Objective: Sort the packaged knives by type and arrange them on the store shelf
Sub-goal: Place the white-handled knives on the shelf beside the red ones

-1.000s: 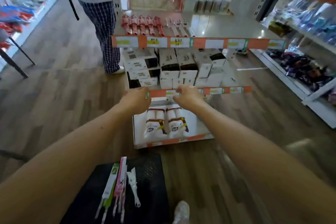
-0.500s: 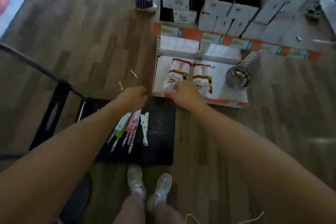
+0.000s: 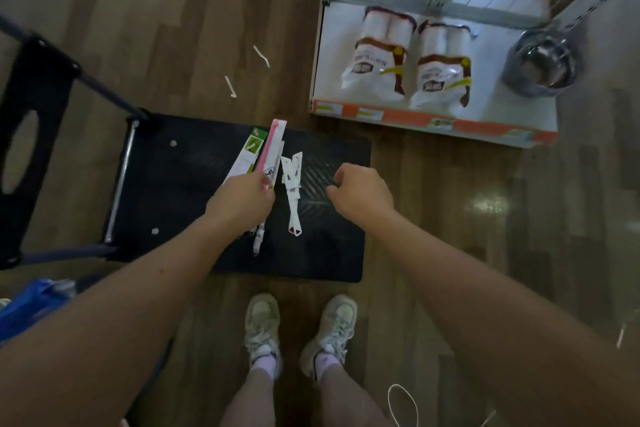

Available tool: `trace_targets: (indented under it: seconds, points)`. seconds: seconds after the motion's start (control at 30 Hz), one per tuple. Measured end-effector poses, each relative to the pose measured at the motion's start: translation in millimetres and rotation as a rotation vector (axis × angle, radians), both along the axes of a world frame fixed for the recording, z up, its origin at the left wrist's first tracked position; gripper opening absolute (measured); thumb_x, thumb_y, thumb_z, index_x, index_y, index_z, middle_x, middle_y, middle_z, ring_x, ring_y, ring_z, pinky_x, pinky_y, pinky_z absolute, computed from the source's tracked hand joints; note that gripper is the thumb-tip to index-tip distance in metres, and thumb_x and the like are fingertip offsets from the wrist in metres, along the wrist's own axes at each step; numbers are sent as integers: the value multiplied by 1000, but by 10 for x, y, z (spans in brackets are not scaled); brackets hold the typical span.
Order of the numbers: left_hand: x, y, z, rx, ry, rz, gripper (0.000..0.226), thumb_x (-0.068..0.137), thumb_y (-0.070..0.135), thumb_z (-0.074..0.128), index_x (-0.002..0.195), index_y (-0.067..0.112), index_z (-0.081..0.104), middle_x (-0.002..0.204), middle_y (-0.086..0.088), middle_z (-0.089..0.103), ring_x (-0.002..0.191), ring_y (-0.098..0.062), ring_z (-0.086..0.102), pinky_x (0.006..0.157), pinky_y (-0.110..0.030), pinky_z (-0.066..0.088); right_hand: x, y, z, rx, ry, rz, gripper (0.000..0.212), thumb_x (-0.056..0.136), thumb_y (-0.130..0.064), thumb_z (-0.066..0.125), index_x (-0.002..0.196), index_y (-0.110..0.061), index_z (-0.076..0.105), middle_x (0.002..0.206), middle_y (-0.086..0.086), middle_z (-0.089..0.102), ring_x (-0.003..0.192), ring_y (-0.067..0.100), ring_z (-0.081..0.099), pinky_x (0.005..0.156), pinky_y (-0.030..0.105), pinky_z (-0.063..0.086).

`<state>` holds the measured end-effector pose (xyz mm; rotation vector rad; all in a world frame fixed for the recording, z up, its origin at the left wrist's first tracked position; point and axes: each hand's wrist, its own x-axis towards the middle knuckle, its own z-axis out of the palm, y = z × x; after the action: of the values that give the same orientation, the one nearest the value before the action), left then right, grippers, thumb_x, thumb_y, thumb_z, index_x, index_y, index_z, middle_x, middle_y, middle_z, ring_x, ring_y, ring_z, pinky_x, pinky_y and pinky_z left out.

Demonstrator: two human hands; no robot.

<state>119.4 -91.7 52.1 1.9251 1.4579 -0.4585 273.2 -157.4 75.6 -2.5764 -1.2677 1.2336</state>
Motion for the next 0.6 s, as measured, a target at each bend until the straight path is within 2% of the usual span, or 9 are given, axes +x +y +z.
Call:
trace_targets:
  seconds: [0.1, 0.23, 0.33, 0.47, 0.6]
  points:
    - [18, -63, -553, -2, -13, -13, 34, 96, 29, 42, 124, 14, 54, 120, -14, 61, 98, -31, 61, 86, -39, 52, -115, -30, -577, 0, 16, -7, 25, 97, -26, 48, 115, -11, 56, 114, 7, 59, 90, 21, 54, 70, 30, 42]
    - [-8, -217, -1273, -7, 5, 3, 32, 96, 27, 45, 123, 13, 55, 119, -12, 60, 102, -30, 59, 87, -38, 51, -284, -180, -1393, -17, 35, -36, 22, 96, -25, 48, 110, -10, 58, 112, 8, 61, 89, 21, 55, 68, 29, 39]
    - [-58, -328, -1840, -38, 39, 58, 33, 95, 31, 49, 119, 10, 56, 117, -12, 61, 107, -30, 57, 90, -38, 48, -359, -345, -1947, -44, 49, -51, 24, 96, -25, 48, 112, -11, 57, 113, 8, 61, 99, 24, 59, 70, 29, 41]
    - [-47, -403, -2466, -40, 37, 141, 41, 92, 39, 54, 120, 9, 55, 116, -11, 62, 108, -28, 56, 87, -34, 43, -338, -471, -2495, -61, 34, -70, 24, 97, -26, 48, 112, -10, 58, 112, 8, 62, 99, 25, 59, 70, 28, 41]
    - [82, -431, -2878, -24, -31, 240, 51, 88, 44, 58, 121, 5, 53, 113, -12, 62, 105, -27, 58, 84, -35, 45, -267, -484, -2891, -48, 18, -116, 21, 96, -23, 49, 110, -11, 59, 108, 6, 63, 95, 23, 59, 69, 29, 43]
